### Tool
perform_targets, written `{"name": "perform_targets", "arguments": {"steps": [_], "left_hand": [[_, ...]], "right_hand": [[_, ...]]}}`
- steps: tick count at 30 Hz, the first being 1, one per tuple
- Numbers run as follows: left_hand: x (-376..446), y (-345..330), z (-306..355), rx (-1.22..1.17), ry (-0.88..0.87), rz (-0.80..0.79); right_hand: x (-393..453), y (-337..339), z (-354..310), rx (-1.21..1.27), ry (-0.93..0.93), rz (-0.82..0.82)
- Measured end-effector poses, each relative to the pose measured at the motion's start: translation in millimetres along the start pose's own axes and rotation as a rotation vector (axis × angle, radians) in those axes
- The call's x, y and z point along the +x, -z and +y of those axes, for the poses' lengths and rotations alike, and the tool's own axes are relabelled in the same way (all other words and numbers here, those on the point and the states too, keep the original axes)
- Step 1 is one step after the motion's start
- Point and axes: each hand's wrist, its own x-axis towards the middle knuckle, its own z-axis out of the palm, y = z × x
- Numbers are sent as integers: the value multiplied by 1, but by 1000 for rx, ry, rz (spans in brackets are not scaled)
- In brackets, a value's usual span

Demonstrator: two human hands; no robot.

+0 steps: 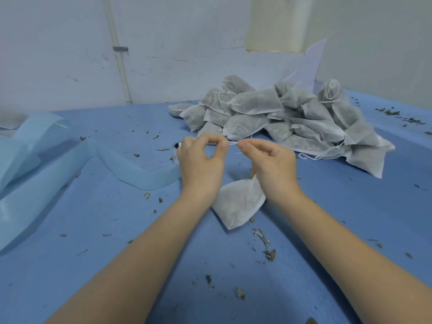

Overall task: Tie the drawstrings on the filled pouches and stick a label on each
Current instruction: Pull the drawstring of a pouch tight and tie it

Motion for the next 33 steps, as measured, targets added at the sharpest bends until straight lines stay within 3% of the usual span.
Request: {"name": "perform_targets", "arguments": {"steps": [3, 6, 9, 11, 14, 23, 27, 33], "left_hand": [[-2, -6, -4, 55, 50, -100], [-3, -10, -7, -7, 276, -153], [-7, -12, -9, -367, 526, -293], [-9, -14, -8, -644, 623, -375], [-9, -16, -7, -758, 640, -379], [-4, -6, -7, -756, 620, -342], [-5, -5, -7, -783, 647, -349], [-5, -8, -15, -588, 462, -228]], "right_hand": [[5, 1, 0, 245, -150, 188], [13, 4, 1, 489, -282, 415], [16, 8, 5, 562, -317, 568], [17, 10, 7, 536, -308, 586], [19, 11, 10, 441, -282, 490], [9, 14, 11, 110, -26, -124], [5, 15, 11, -53, 33, -185], [3, 14, 10, -232, 150, -237]]}}
